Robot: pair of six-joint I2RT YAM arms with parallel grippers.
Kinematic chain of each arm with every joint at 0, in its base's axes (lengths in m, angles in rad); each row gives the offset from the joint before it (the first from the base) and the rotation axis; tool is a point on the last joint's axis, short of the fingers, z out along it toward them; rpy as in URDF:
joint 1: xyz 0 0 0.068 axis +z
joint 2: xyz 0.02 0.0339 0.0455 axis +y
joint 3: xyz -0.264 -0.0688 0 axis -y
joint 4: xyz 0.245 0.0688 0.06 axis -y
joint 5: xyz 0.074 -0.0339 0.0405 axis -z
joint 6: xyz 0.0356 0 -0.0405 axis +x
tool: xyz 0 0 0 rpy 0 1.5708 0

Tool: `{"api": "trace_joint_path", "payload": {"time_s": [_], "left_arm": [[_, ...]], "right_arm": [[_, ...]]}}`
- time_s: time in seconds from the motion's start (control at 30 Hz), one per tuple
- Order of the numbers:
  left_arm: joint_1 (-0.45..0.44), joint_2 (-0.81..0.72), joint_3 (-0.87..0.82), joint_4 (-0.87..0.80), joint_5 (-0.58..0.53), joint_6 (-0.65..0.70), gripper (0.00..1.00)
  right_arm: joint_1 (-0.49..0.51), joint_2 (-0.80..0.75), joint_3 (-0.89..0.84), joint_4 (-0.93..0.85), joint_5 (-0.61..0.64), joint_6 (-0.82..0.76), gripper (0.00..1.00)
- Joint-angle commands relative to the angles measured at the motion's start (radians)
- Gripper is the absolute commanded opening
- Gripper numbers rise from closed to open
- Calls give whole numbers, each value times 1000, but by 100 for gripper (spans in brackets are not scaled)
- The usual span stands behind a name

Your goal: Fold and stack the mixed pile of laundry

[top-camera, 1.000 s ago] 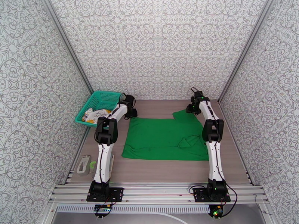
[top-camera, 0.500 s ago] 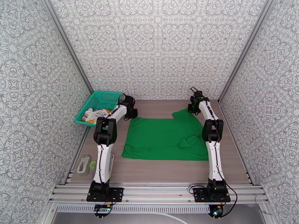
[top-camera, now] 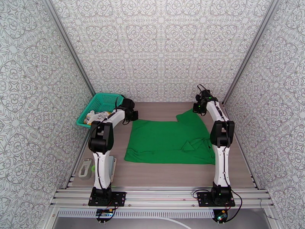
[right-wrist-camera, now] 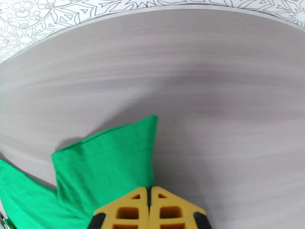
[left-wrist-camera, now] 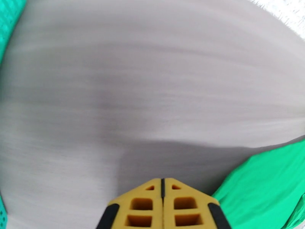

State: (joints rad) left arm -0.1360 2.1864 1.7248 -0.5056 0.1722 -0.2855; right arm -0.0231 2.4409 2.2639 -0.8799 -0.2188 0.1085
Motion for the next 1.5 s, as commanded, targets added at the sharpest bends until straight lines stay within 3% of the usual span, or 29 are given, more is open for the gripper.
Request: {"api": "trace_joint_path", "payload": {"time_s": [0.0, 0.9, 1.47], "left_arm": [[10, -56, -54, 51, 30, 19, 0], [26, -271, -323, 145, 112, 2, 0], [27, -467, -582, 233, 130, -24, 0]], "right_arm": [[-18, -65, -68, 26, -26, 16, 0], [-112, -344, -478, 190, -139, 124, 0], [-144, -648, -935, 431, -151, 181, 0]]}}
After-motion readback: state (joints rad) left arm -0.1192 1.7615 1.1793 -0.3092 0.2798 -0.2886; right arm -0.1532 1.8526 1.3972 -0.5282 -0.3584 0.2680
